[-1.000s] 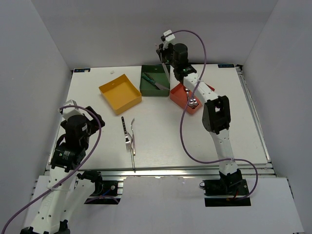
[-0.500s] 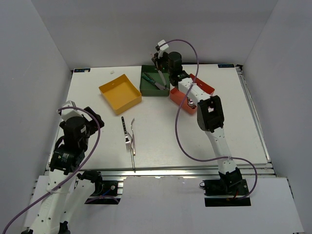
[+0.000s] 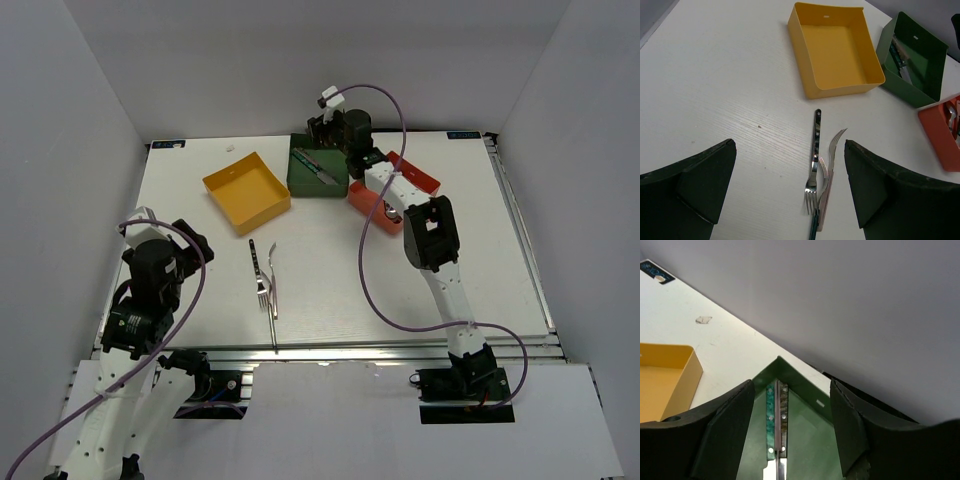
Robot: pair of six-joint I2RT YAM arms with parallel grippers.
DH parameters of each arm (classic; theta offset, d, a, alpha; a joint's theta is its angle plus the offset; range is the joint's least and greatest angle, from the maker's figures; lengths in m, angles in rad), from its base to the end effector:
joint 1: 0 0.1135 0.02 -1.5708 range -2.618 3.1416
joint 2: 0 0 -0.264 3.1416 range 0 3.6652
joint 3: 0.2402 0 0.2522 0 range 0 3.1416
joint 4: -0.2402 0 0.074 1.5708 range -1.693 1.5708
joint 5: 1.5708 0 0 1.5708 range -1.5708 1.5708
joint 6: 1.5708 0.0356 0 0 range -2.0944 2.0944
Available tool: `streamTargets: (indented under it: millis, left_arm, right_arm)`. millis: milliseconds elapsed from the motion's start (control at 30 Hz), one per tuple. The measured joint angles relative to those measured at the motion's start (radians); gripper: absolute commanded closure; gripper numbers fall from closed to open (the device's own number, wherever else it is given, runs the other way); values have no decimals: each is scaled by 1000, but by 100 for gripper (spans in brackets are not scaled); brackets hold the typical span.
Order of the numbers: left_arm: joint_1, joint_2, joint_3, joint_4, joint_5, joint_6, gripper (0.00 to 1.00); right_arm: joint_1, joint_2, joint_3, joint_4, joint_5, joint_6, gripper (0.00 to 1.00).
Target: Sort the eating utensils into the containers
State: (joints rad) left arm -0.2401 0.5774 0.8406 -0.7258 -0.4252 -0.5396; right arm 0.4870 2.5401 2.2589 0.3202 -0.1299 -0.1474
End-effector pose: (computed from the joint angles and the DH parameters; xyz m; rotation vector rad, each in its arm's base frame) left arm 0.1152 -0.0131 0.3318 -0.5548 1.9112 -0.0700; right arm 0.5271 0.2843 0.2568 -0.5793 1.4308 0.3693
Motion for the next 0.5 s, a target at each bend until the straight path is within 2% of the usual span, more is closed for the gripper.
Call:
streamTargets:
  millis: [200, 300, 400, 433, 500]
  left_arm:
    - [0, -18, 0, 0, 0, 0, 2]
    - [0, -16, 0, 0, 0, 0, 2]
    - [0, 13, 0, 2, 0, 0, 2]
    - [0, 35, 0, 0, -1, 0, 2]
    - [0, 105, 10, -12, -4, -4, 2]
  right_arm:
    - [11, -50, -64, -37, 13, -18, 41]
    - [23, -168, -237, -54, 35, 6, 38]
    - [50, -369, -499, -83, 109, 40, 32]
    - [69, -439, -563, -105, 156, 51, 11]
    - [119, -580, -655, -176, 254, 91, 11]
